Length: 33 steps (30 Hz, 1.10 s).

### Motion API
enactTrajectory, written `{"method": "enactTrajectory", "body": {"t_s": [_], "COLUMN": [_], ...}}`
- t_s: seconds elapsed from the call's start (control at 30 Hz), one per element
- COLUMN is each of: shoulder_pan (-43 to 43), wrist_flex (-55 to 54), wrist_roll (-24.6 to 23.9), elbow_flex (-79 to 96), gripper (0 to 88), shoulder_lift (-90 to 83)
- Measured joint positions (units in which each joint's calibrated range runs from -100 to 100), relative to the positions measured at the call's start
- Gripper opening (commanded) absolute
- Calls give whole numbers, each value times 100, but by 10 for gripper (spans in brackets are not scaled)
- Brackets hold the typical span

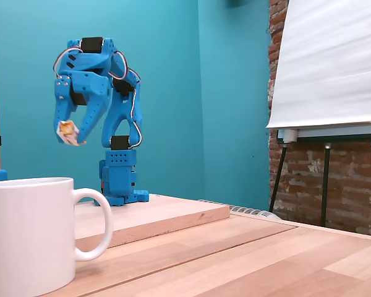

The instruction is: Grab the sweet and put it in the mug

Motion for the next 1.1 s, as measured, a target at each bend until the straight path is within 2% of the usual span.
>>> {"method": "enactTrajectory", "body": {"t_s": [0.23, 1.1], "shoulder_pan": [258, 273], "wrist_flex": [0, 0], "wrist_roll": [-5, 205], "elbow_flex": [-574, -2707], "gripper": [0, 0], "shoulder_lift": [309, 2643]}}
